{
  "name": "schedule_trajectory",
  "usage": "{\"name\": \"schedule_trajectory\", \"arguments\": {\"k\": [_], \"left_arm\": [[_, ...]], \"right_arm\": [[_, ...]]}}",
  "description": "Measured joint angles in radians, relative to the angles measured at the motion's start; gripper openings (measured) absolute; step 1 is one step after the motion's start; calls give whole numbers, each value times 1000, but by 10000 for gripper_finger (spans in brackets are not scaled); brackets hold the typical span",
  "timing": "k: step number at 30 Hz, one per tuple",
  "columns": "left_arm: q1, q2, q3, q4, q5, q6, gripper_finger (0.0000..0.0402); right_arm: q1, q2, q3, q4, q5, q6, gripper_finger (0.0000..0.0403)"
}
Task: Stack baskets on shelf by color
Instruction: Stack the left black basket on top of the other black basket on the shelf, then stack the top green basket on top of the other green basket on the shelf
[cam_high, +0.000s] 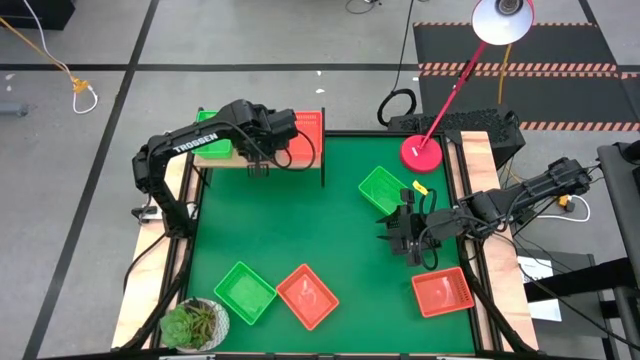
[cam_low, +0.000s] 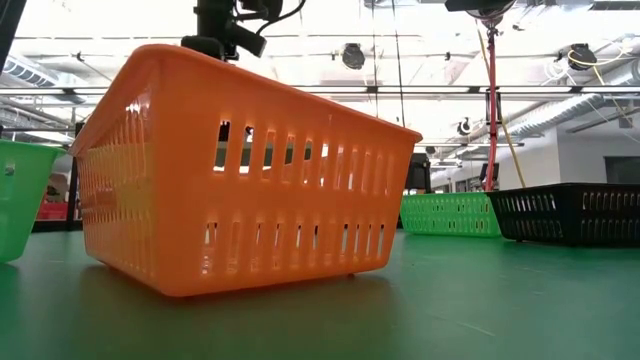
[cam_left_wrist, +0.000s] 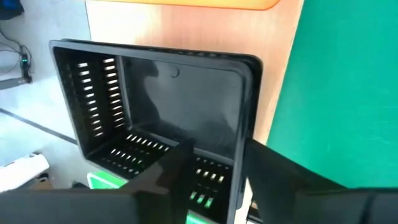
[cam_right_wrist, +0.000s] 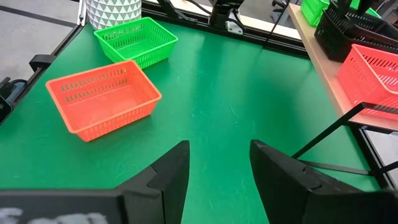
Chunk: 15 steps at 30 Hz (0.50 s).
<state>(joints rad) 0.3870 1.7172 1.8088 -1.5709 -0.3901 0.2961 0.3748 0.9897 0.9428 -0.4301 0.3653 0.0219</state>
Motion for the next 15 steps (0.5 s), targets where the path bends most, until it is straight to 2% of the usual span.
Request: {"name": "schedule_trajectory", "arguments": {"k": [6,11,15], "left_arm": [[-3,-20,14,0,-8,-6,191],[-10,-94,17,2,-38,-15,195],[-16,-192,17,4,-53,-78,195]], "right_arm": [[0,0,0,0,0,-6,162],[-1,0,0,5,0,-7,162],[-1,0,0,15,0,-5,162]]}}
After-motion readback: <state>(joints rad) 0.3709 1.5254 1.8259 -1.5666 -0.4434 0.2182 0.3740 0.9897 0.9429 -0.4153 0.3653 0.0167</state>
